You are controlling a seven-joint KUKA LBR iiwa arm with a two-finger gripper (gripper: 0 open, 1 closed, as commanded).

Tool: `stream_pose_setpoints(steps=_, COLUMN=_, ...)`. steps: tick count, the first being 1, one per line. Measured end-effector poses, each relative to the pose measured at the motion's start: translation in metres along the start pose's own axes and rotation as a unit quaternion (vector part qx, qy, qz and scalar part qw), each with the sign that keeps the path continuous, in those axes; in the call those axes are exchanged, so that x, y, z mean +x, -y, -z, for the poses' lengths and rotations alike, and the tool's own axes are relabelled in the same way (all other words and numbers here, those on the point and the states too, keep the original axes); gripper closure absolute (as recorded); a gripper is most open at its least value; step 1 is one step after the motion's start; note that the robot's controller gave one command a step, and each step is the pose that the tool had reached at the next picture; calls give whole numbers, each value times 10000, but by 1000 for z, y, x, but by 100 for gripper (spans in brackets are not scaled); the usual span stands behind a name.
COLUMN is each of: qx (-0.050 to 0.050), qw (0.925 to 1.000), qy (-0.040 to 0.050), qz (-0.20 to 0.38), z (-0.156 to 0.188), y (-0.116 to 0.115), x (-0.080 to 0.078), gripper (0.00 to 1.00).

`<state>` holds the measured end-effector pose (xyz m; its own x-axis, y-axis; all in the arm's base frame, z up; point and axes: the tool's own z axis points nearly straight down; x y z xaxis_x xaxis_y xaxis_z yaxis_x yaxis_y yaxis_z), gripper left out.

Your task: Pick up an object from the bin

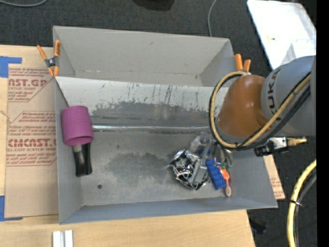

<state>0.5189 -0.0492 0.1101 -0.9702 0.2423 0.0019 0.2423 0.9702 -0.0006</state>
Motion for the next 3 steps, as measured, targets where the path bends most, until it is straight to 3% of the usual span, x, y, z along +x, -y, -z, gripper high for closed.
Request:
stream_pose_setpoints(steps=1, qx=-36, qw=9946, qy=102, qz=-1029, z=-33, y=7, x=-1, gripper=0)
stream_pose_setpoints(steps=2, qx=-17, qw=9957, qy=37, qz=-926, z=-38, y=-8, x=2, gripper=100)
stream_pose_setpoints(steps=3, qx=-17, qw=9957, qy=36, qz=-925, z=-38, y=-8, x=2, gripper=100)
